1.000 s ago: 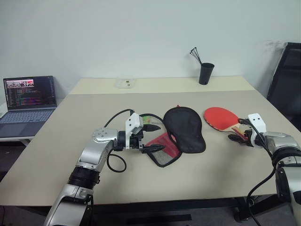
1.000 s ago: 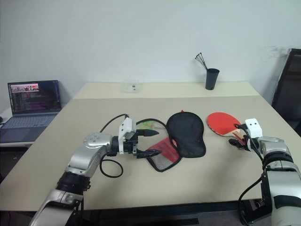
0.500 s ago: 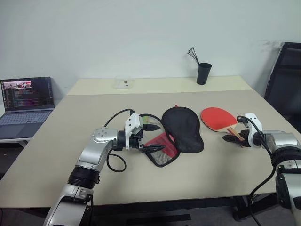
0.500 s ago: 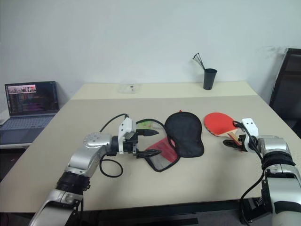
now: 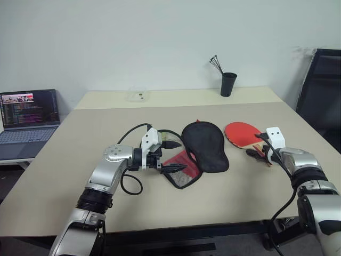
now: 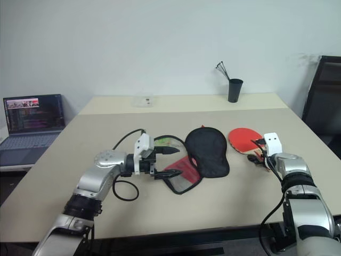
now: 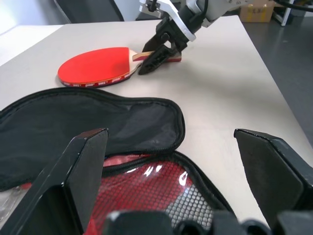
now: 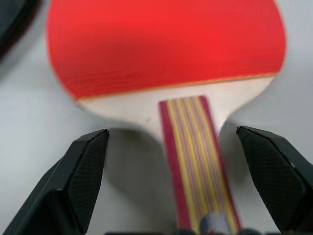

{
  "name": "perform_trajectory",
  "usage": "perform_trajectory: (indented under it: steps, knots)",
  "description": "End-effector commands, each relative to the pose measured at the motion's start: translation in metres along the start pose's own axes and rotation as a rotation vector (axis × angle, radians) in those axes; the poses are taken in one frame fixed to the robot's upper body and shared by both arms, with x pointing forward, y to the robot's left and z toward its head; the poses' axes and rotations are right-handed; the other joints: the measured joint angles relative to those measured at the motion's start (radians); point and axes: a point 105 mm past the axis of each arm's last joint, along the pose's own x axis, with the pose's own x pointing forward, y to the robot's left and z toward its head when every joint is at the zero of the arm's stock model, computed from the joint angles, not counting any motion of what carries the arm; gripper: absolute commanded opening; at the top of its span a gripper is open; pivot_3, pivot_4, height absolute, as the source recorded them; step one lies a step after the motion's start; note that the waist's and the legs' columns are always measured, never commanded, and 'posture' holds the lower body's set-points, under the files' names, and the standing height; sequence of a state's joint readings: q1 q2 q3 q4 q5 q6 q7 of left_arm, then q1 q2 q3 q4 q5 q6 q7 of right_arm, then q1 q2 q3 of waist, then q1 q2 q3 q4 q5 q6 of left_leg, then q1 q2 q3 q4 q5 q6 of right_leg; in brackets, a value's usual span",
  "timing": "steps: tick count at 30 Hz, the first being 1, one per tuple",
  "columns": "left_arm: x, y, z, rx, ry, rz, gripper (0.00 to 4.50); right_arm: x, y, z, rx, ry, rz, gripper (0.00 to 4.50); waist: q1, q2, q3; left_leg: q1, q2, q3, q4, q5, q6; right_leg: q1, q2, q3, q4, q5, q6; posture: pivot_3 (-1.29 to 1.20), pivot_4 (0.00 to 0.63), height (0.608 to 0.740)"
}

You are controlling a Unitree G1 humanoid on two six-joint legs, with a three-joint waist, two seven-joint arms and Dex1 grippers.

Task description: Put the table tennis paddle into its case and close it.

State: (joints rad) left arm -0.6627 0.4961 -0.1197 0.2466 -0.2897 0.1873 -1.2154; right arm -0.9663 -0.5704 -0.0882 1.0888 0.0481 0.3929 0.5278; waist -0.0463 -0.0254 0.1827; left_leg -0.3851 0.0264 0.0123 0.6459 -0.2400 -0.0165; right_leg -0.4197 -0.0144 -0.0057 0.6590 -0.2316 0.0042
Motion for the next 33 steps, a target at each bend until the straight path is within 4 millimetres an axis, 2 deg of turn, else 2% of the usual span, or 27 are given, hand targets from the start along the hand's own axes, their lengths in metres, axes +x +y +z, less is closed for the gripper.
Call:
perform_trajectory:
  steps: [1, 3, 6, 11, 16, 21, 26, 29, 31, 33]
  knots:
    - [-0.003, 0.004, 0.011, 0.046, -0.014, 0.007, 4.5, 0.0, -0.004, 0.0, -0.002, -0.002, -0.026, 4.48, 0.0, 0.0, 0.0, 0.0, 0.0, 0.0, 0.0, 0.0, 0.0, 0.0, 0.0, 0.0, 0.0, 0.0, 0.0, 0.0, 0.15, 0.74]
    - [-0.004, 0.004, 0.011, 0.047, -0.011, 0.01, 4.5, 0.0, -0.006, -0.001, -0.008, 0.009, -0.031, 4.48, 0.0, 0.0, 0.0, 0.0, 0.0, 0.0, 0.0, 0.0, 0.0, 0.0, 0.0, 0.0, 0.0, 0.0, 0.0, 0.0, 0.15, 0.74]
    - [-0.005, 0.004, 0.01, 0.047, -0.009, 0.012, 4.5, 0.0, -0.007, -0.003, -0.015, 0.023, -0.033, 3.9, 0.001, 0.0, 0.0, 0.0, 0.0, 0.0, 0.0, 0.0, 0.0, 0.0, 0.0, 0.0, 0.0, 0.0, 0.0, 0.0, 0.15, 0.74]
    - [-0.005, 0.004, 0.01, 0.046, -0.008, 0.015, 4.5, -0.001, -0.009, -0.004, -0.011, 0.026, -0.038, 2.45, 0.006, -0.001, 0.0, 0.0, 0.0, 0.0, 0.0, 0.0, 0.0, 0.0, -0.001, 0.0, 0.0, 0.0, 0.0, 0.0, 0.15, 0.74]
    - [-0.007, 0.005, 0.01, 0.045, -0.01, 0.024, 4.5, -0.006, -0.022, 0.002, 0.003, 0.0, -0.096, 1.19, 0.012, -0.001, 0.0, 0.0, 0.0, 0.0, 0.0, 0.0, 0.0, 0.0, -0.002, 0.0, 0.0, 0.0, 0.0, 0.0, 0.15, 0.74]
    - [-0.013, 0.003, 0.01, 0.032, -0.014, 0.039, 4.5, -0.019, -0.026, 0.036, -0.026, -0.093, -0.074, 1.11, 0.014, 0.0, 0.0, -0.002, 0.0, 0.0, 0.0, 0.0, 0.0, -0.001, -0.002, 0.0, 0.0, 0.0, 0.0, 0.0, 0.15, 0.74]
    - [-0.021, 0.001, 0.007, 0.019, -0.01, 0.053, 4.5, -0.04, -0.019, 0.075, -0.017, -0.202, -0.05, 1.11, 0.013, 0.001, 0.0, -0.01, 0.001, -0.001, 0.0, 0.0, 0.0, -0.008, -0.002, -0.001, 0.0, 0.001, -0.002, 0.0, 0.15, 0.74]
    - [-0.023, 0.002, 0.007, 0.015, -0.012, 0.067, 4.5, -0.053, 0.002, 0.094, 0.007, -0.277, -0.017, 1.11, 0.013, 0.001, 0.001, -0.012, 0.002, -0.002, -0.001, 0.0, 0.0, -0.01, -0.002, -0.002, 0.0, 0.001, -0.002, 0.0, 0.15, 0.74]
    - [-0.023, 0.002, 0.008, 0.016, -0.023, 0.079, 4.5, -0.059, 0.031, 0.102, 0.046, -0.319, 0.037, 1.11, 0.013, 0.001, 0.0, -0.012, 0.002, -0.003, -0.001, 0.0, 0.0, -0.01, -0.002, -0.002, 0.0, 0.001, -0.002, 0.0, 0.15, 0.74]
    - [-0.021, -0.001, 0.008, 0.012, -0.029, 0.076, 4.5, -0.062, 0.062, 0.1, 0.084, -0.323, 0.09, 1.11, 0.012, 0.001, 0.0, -0.012, 0.002, -0.003, 0.0, 0.0, 0.0, -0.01, -0.001, -0.003, 0.001, 0.001, -0.002, 0.0, 0.15, 0.74]
